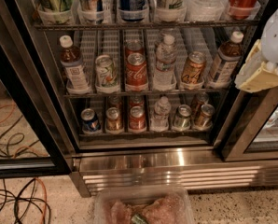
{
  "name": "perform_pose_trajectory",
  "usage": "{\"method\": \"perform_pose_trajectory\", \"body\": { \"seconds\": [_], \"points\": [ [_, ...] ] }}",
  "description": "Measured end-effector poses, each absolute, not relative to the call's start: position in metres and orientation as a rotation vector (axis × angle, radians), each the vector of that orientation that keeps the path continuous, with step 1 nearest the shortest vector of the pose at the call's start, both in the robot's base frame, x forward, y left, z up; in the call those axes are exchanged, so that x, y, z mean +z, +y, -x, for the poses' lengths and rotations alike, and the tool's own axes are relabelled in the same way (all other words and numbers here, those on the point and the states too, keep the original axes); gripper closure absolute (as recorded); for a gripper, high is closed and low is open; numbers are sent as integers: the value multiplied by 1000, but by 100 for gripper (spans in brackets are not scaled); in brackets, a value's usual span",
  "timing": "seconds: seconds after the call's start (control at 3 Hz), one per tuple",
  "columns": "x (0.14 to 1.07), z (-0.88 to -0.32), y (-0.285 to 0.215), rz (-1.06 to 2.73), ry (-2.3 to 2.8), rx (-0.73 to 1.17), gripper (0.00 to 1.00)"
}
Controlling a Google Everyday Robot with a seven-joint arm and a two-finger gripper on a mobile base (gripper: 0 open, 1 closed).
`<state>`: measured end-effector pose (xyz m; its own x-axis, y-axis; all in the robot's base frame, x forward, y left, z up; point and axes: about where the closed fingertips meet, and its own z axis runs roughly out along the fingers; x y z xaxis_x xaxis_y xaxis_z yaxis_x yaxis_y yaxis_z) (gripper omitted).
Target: Pick orange can from middle shelf of fridge
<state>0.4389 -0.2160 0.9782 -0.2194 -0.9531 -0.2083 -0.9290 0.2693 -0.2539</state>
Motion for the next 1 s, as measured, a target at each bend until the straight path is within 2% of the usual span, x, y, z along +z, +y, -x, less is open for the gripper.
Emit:
{"method": "perform_pose_trajectory", "body": {
  "seconds": [0.33, 0.67, 1.0],
  "points": [
    [983, -442, -213, 1710, 2203, -153, 16],
    [997, -447, -211, 1686, 2166, -226, 0],
    [997, -447, -211, 1686, 2166, -226, 0]
  ]
}}
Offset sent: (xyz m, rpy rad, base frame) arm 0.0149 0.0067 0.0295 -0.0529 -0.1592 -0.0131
